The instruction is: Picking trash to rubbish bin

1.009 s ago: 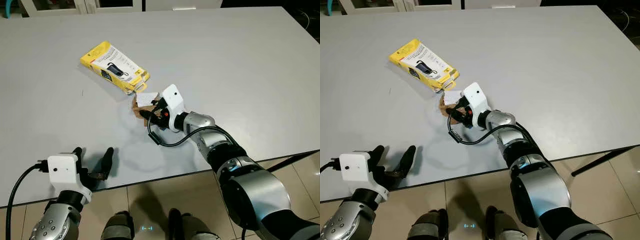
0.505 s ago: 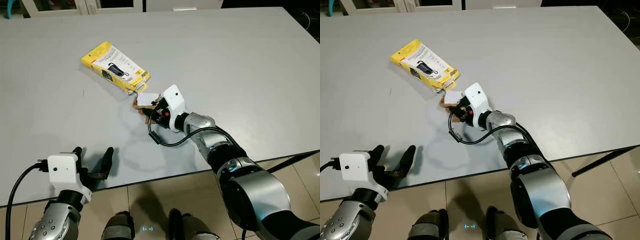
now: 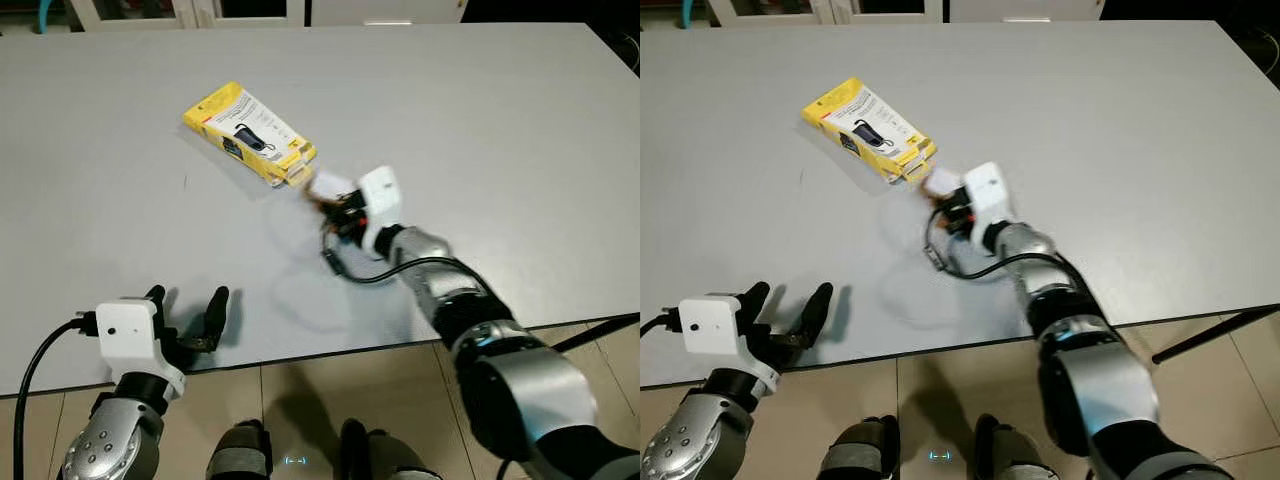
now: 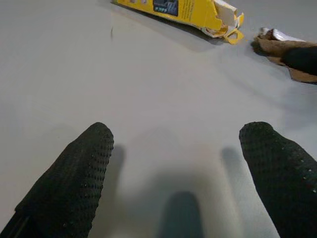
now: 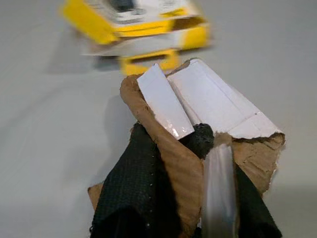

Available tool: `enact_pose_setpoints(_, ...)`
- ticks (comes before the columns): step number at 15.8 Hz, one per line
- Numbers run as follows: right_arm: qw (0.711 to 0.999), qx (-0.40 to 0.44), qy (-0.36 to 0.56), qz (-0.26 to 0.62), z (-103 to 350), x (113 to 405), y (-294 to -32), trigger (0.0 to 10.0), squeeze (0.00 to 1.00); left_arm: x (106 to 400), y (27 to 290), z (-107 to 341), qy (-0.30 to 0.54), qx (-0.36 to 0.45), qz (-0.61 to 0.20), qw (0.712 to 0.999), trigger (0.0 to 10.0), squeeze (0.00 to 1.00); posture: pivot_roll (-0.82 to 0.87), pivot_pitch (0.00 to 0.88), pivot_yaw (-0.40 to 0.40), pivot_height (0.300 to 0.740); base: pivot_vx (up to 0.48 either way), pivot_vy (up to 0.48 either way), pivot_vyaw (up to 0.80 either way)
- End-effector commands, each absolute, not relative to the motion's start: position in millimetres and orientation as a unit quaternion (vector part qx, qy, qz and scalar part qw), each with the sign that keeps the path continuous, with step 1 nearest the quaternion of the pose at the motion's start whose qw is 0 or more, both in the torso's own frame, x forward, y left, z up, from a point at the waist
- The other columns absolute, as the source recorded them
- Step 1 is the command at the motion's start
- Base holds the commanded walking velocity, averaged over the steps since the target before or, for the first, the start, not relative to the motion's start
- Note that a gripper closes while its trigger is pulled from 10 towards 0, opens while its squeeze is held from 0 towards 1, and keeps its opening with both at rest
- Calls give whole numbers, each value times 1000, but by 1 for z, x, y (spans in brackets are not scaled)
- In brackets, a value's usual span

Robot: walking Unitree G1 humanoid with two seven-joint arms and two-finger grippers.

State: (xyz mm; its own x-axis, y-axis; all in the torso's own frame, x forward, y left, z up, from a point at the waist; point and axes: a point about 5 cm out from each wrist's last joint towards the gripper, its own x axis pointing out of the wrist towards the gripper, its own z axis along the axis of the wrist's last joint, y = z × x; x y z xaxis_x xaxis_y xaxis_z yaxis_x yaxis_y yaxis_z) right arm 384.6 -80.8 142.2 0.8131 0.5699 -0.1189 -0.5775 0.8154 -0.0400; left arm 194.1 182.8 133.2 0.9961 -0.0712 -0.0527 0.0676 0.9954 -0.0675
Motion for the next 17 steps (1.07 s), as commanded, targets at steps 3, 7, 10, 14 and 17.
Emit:
enact_pose_setpoints(3,963,-32,56,262,132,383,-99,0,0,199,178,128,32,-38,-38,998,10000,0,163,214,-45,740,0,0,0)
enact_pose_setpoints(7,973,-16,19,229,145,386,-112,0,0,210,175,127,20,-45,-31,998,10000,0,108,190,-57,740,0,0,0)
enact_pose_setpoints(10,977,-13,-13,214,152,383,-119,4392,0,226,170,127,6,-51,-25,998,10000,0,44,163,-63,740,0,0,0)
enact_pose_setpoints(14,978,-5,-27,205,152,372,-122,10000,0,243,165,129,-13,-57,-23,998,10000,0,-1,127,-59,740,0,0,-323)
enact_pose_setpoints(17,979,7,-25,202,149,363,-121,10000,0,254,167,132,-29,-54,-2,998,10000,0,-15,104,-54,740,0,0,-688)
